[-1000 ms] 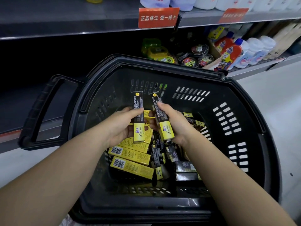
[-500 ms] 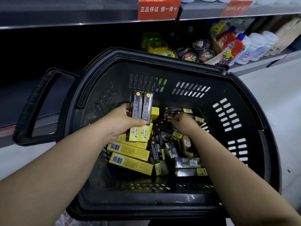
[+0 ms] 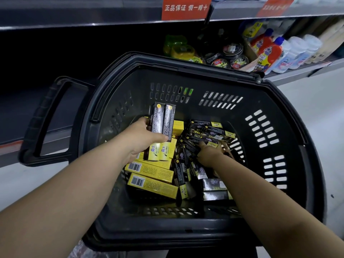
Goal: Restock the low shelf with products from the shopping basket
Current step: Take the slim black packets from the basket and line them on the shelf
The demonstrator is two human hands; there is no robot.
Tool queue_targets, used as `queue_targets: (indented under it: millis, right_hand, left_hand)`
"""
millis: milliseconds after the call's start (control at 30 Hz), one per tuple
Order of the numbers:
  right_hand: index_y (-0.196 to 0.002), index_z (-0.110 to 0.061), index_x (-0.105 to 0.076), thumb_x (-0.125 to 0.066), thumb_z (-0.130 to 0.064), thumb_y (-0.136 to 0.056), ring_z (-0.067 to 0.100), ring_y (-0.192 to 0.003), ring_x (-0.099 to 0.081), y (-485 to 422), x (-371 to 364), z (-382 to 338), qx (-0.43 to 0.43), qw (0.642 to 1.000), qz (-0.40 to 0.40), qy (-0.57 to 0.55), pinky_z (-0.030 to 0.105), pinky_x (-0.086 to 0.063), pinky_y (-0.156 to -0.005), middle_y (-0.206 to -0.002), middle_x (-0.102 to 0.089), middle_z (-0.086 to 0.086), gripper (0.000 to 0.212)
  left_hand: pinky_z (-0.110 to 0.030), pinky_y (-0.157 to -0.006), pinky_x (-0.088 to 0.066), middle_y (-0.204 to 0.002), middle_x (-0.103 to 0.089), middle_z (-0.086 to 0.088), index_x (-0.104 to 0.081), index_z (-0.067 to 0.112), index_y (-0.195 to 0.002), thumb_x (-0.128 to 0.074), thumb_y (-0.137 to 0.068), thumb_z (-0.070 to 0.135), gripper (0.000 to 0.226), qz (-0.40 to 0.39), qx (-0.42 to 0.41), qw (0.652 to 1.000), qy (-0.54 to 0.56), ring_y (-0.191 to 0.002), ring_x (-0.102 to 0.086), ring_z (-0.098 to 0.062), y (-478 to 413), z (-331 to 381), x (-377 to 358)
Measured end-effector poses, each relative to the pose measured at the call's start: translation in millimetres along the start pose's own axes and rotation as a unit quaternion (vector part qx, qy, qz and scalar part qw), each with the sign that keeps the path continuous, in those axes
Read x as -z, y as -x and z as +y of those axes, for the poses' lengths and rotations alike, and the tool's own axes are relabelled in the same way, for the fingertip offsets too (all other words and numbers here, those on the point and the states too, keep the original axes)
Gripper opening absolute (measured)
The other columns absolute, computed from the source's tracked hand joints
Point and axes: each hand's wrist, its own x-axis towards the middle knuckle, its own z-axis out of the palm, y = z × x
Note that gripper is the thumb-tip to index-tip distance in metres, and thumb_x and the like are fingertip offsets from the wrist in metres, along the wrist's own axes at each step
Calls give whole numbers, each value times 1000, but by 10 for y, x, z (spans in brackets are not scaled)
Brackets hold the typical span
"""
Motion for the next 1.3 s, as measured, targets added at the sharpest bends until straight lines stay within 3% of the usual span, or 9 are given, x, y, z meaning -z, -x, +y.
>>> queue_targets:
  millis: [100,200,333,467,633,800,967,1133,1300]
  right_hand:
    - [-143,-3,-24,-52,-23,-92,29,-117,-54,50,73,54,-8,998,45,-34,39,-39,-101,-126,-56,14,61]
    - [-121,-5,-52,-64,-31,-86,24,-105,-56,112,270,148,-1,974,-58,-219,30,-47,-83,-107,-56,5,46]
    - [-103,-11,-56,-73,-25,-73,17,-80,-57,398,531,143,46,837,-182,-515,26,-51,-67,-90,-56,4,37]
    - [-121,-17,-51,-78,-19,-60,16,-87,-67,712,693,-19,186,758,-202,-592,23,-55,-70,-101,-70,3,67]
    - [-137,-21,-42,-74,-39,-68,17,-109,-63,990,780,-401,232,756,-80,-607,36,-47,-98,-120,-65,0,78]
    - [-118,-13,-60,-48,-47,-92,25,-100,-67,1257,1051,-638,140,692,13,-708,40,-52,-87,-111,-69,9,45]
    - [-131,-18,-50,-51,-20,-94,24,-93,-68,1674,1408,-972,239,612,59,-752,37,-56,-74,-116,-67,10,37]
    - [-129,-17,-50,-57,-19,-89,26,-91,-63,1970,1625,-1615,293,656,85,-690,36,-56,-71,-110,-68,8,41]
    - [-138,-35,-33,-58,-13,-89,23,-86,-68,2004,1666,-2550,328,697,44,-636,36,-58,-67,-109,-70,1,59]
  left_hand:
    - [-35,-98,-33,-134,-52,-7,-35,15,-139,-79,-72,13,80,9,-1,1000,-7,-120,-49,-25,-3,-3,4]
    - [-37,-102,-36,-129,-56,-7,-37,15,-138,-79,-72,14,78,17,-2,1000,-13,-115,-52,-24,-18,-10,14]
    - [-49,-105,-38,-130,-56,-8,-36,16,-139,-79,-72,19,80,23,0,1000,3,-118,-53,-28,-58,-6,19]
    - [-49,-101,-42,-126,-58,-8,-38,19,-137,-77,-75,22,73,26,-6,999,45,-114,-56,-29,-46,46,-24]
    - [-43,-99,-42,-107,-60,7,-36,21,-137,-75,-77,23,72,6,-34,995,95,-104,-57,-15,39,152,-17]
    - [-53,-96,-45,-116,-64,-9,-44,21,-129,-79,-70,26,69,-31,-75,985,150,-107,-61,-31,157,381,120]
    - [-47,-83,-54,-103,-71,-13,-54,12,-120,-77,-73,16,53,-83,-154,975,140,-93,-68,-29,386,668,617]
    - [-29,-49,-56,-85,-74,-11,-61,8,-111,-66,-79,6,33,-147,-179,963,136,-65,-71,-18,655,706,1455]
    - [-30,-47,-55,-88,-74,-12,-60,11,-113,-68,-72,10,43,-136,-181,965,134,-65,-71,-19,813,279,2363]
